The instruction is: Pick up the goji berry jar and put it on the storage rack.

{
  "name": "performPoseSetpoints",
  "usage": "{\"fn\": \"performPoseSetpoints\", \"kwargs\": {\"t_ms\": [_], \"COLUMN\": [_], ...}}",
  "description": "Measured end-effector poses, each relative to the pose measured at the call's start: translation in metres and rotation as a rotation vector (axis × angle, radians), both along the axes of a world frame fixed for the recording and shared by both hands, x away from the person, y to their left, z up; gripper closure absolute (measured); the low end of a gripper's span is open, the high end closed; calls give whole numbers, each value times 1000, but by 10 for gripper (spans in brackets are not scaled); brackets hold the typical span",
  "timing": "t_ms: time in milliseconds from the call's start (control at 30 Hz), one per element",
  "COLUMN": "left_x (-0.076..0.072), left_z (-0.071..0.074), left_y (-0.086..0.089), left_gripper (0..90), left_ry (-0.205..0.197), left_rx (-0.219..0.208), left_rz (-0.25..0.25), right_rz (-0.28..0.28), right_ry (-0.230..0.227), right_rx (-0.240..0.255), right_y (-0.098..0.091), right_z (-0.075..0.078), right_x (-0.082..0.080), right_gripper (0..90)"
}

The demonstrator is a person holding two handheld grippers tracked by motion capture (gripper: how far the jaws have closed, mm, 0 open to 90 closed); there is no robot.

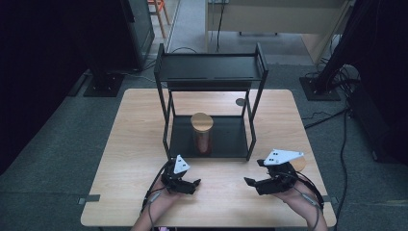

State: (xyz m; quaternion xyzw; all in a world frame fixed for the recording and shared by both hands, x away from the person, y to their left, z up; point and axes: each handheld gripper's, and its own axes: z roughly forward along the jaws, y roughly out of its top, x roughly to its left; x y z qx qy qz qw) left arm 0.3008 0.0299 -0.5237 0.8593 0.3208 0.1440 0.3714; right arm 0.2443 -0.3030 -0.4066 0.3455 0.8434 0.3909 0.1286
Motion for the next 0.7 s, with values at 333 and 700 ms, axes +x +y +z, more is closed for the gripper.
{"fn": "performPoseSetpoints", "kwargs": {"t_ms": [333,700], "left_x": [0,0], "left_z": [0,0], "left_y": [0,0], "left_gripper": [110,110], "left_ry": [0,0], "left_rx": [0,0], "left_rz": [0,0], "right_rz": [1,10], "right_ry": [-14,-20], "right_rx": [4,6], "right_y": [-11,-21], "right_z": [8,15], "right_x": [-4,-8], "right_gripper": [222,222]}}
